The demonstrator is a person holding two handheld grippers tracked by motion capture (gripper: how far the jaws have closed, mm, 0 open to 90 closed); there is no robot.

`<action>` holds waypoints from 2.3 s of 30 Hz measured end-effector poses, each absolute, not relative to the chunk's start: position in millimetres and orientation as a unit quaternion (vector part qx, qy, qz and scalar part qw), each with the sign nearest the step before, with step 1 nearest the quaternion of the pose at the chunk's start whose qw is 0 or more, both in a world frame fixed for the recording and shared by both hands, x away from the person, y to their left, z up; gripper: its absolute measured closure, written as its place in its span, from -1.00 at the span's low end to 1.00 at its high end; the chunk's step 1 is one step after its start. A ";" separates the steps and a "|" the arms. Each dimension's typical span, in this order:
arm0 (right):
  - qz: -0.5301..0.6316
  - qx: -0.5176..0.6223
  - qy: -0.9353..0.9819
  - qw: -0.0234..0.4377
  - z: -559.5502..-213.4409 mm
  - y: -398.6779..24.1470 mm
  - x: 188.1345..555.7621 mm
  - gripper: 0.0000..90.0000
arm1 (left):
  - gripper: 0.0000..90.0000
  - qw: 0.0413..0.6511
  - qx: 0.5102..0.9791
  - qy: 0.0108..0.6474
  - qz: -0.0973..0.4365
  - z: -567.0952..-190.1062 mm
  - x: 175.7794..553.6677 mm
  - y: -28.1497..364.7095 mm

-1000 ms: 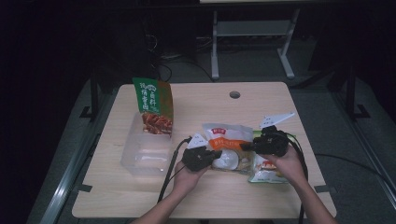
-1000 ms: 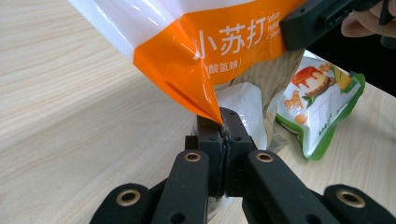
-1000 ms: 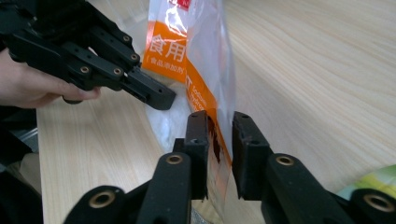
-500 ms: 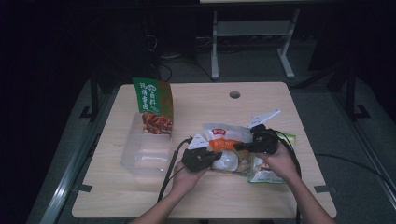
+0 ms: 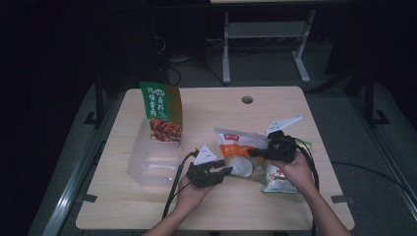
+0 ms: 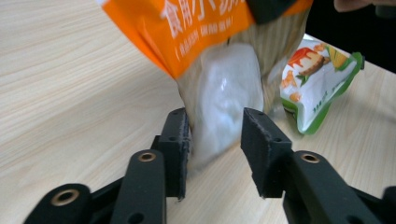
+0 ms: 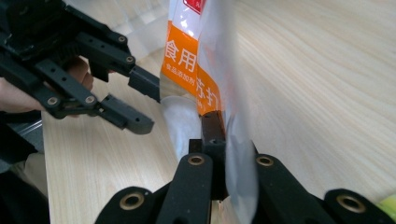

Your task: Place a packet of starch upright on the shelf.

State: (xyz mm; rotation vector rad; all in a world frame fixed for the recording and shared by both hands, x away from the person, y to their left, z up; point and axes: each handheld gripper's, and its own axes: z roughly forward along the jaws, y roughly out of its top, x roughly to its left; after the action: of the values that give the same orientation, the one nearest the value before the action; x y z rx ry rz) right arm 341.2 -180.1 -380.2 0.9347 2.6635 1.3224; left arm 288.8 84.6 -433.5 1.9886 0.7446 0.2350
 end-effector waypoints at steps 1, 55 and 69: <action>0.426 0.300 0.854 0.016 -378.5 -180.1 340.1 0.99 | 0.34 0.479 0.818 0.305 0.097 -433.5 287.3 85.9; 0.458 0.225 0.859 0.038 -294.6 -67.7 362.4 1.00 | -0.05 0.482 0.832 0.249 0.119 -430.5 235.9 111.5; 0.465 0.199 0.862 0.030 -284.8 -26.1 372.9 1.00 | -0.08 0.486 0.830 0.247 0.120 -430.7 233.3 112.3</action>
State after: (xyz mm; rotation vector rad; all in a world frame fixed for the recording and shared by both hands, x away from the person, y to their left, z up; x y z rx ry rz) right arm 372.9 -26.1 -284.8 0.6124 2.6570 1.4348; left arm 233.3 112.3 -430.7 2.0193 0.6017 0.2932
